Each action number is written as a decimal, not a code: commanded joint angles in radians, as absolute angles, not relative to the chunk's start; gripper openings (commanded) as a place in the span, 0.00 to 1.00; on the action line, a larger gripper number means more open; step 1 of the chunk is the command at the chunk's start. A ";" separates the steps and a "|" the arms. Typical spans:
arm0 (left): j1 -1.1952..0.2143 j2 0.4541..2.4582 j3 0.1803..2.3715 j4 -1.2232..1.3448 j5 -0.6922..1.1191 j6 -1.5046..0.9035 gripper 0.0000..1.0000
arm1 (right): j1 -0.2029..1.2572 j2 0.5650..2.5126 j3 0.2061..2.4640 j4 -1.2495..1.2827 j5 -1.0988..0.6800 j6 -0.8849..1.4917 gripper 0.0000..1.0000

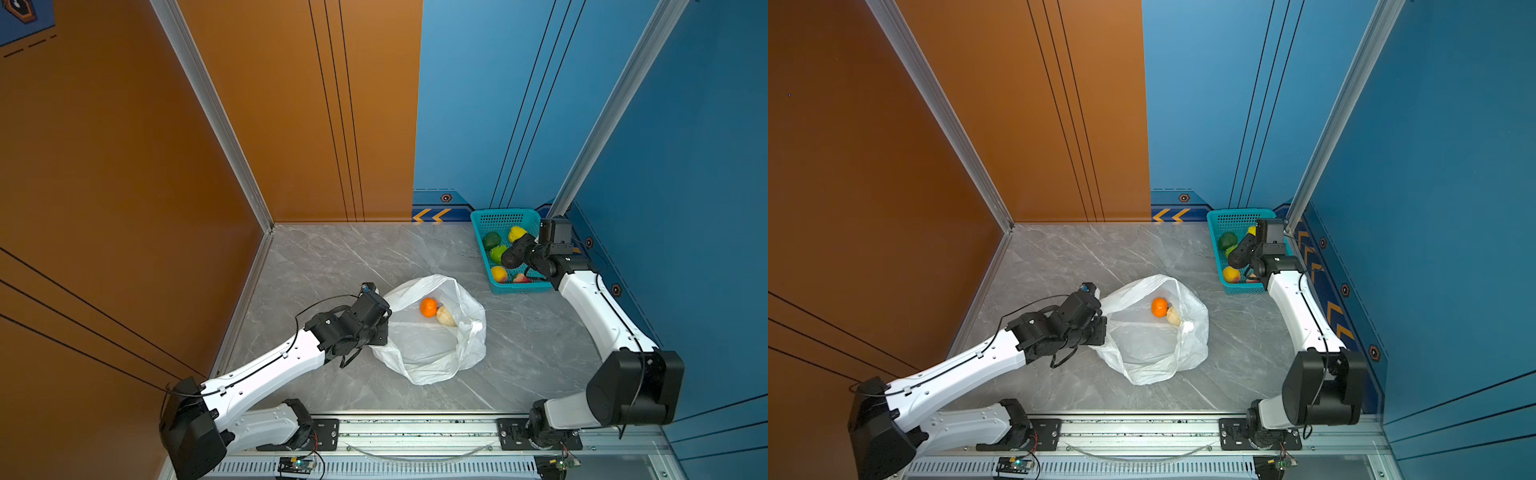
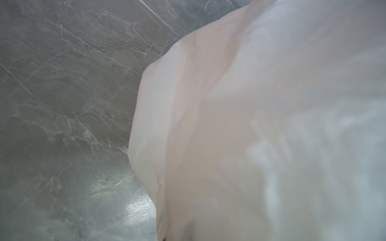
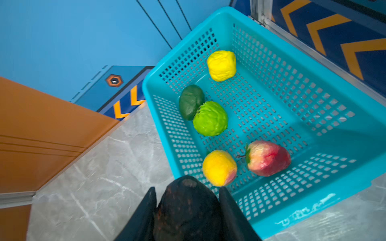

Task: Untie the knot of the plastic bag and take out the fruit
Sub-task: Place the fruit in the basket.

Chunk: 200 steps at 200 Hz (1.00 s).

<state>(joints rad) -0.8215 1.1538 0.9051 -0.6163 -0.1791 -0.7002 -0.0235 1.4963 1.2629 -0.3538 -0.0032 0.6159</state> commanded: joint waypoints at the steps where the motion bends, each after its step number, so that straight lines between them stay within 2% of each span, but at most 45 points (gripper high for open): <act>1: -0.834 1.127 0.926 -0.609 -0.183 -0.708 0.00 | -0.064 1.595 1.333 -0.270 0.008 0.553 0.29; 59: -0.842 1.101 0.920 -0.604 -0.192 -0.716 0.00 | -0.118 1.842 1.490 -0.286 0.035 0.517 0.30; 81: -0.844 1.093 0.915 -0.603 -0.191 -0.718 0.00 | -0.117 1.909 1.550 -0.341 0.059 0.486 0.34; 145: -0.849 1.070 0.907 -0.600 -0.196 -0.726 0.00 | -0.106 1.947 1.566 -0.408 0.109 0.446 0.64; 200: -0.853 1.060 0.907 -0.599 -0.198 -0.727 0.00 | -0.070 1.898 1.581 -0.455 0.125 0.408 0.75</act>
<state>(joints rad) -0.8410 1.0790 0.9047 -0.5987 -0.1799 -0.7200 -0.0898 1.9430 1.5528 -0.3927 0.0925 0.4404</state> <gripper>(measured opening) 0.045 0.736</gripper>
